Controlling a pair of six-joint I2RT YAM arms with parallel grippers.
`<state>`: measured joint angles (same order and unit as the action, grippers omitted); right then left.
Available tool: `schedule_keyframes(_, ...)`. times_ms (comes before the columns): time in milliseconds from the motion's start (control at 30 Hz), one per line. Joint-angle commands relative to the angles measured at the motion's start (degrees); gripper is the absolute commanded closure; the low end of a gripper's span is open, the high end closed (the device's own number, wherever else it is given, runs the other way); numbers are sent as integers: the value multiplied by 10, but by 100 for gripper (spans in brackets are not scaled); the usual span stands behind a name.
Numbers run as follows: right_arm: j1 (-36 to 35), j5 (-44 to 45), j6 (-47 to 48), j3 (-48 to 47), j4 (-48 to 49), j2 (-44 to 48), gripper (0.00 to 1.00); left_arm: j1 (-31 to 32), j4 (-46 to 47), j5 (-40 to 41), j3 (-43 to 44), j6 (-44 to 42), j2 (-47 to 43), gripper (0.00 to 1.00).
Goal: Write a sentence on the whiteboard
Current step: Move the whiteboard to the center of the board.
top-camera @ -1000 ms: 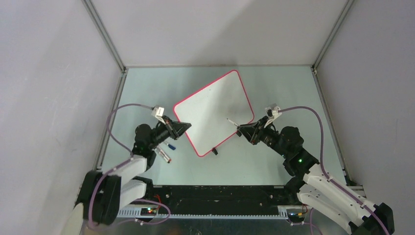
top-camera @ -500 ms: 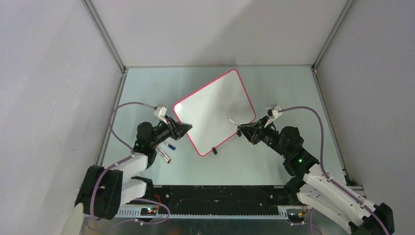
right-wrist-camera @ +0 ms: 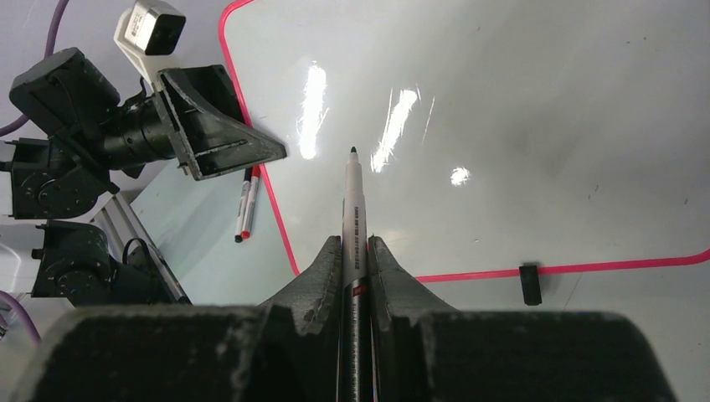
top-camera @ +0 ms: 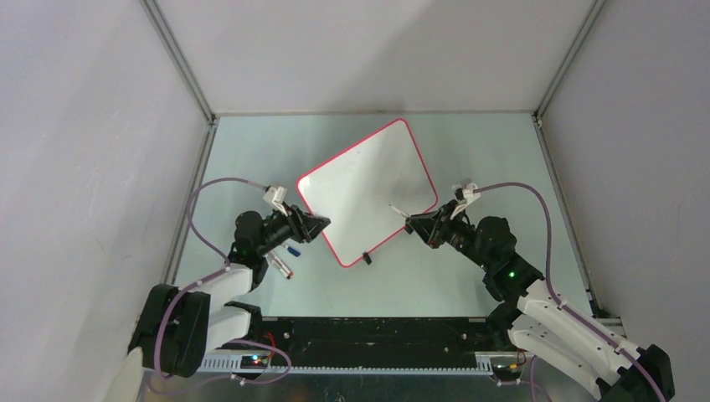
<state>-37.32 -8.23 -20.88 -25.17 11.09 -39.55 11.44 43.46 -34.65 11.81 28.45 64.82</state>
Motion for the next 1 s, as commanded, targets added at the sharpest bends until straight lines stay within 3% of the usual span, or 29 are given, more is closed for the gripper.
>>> schedule_keyframes(0,-2,2,10,-1,26,-2,100,-3,69,12,-7,9,-4,43)
schedule_keyframes(167,-3,3,11,-1,24,-3,100,-4,116,21,-14,30,7,38)
schedule_keyframes(267,-4,3,12,-2,24,-5,100,-2,215,23,-39,57,16,14)
schedule_keyframes(600,-8,10,23,-2,21,-7,100,-2,262,60,-60,69,39,11)
schedule_keyframes(767,-11,14,28,1,23,-7,100,-2,292,44,-64,77,60,1)
schedule_keyframes(967,-19,18,32,5,27,-6,100,-2,351,18,-51,104,114,1)
